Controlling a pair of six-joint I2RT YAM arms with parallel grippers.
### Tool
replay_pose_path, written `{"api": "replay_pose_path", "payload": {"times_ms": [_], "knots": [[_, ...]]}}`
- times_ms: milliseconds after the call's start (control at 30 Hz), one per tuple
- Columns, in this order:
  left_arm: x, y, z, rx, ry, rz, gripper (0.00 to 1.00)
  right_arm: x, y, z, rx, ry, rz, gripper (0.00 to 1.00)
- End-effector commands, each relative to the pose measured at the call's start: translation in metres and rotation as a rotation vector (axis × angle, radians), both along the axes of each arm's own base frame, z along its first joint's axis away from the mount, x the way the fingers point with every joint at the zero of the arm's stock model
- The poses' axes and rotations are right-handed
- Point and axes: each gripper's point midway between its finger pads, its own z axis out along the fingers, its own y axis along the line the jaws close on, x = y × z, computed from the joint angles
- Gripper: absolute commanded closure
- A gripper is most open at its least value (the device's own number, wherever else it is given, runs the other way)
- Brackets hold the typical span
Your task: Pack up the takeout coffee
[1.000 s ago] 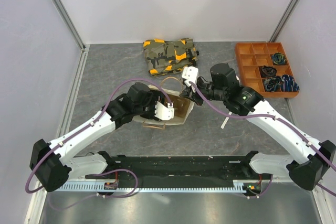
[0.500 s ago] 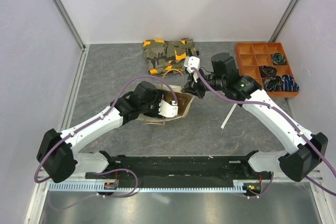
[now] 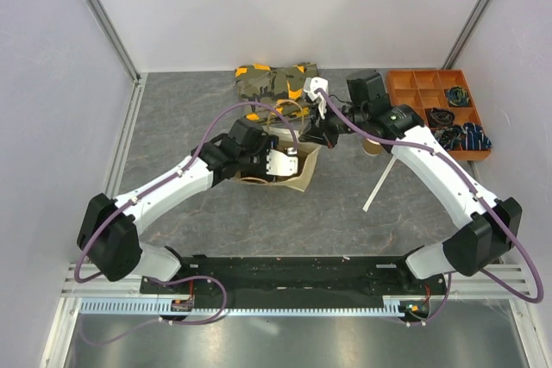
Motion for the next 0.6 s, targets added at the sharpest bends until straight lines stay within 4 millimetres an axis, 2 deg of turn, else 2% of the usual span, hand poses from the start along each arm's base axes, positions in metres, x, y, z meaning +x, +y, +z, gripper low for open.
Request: {"api": "replay_pose_path", "payload": {"times_ms": [0,267,567], "knots": [[0.009,-0.004,0.008,-0.043,0.043,0.031,0.94,-0.012,0.005,0.000,0.012,0.077,0.078,1.00],[0.017,-0.006,-0.003,-0.007,0.081,0.016,0.97,0.002,0.001,-0.011,-0.006,0.140,0.065,1.00],[0.031,-0.005,-0.021,0.039,0.142,0.028,0.98,0.016,-0.003,-0.012,-0.019,0.139,0.061,1.00]]}}
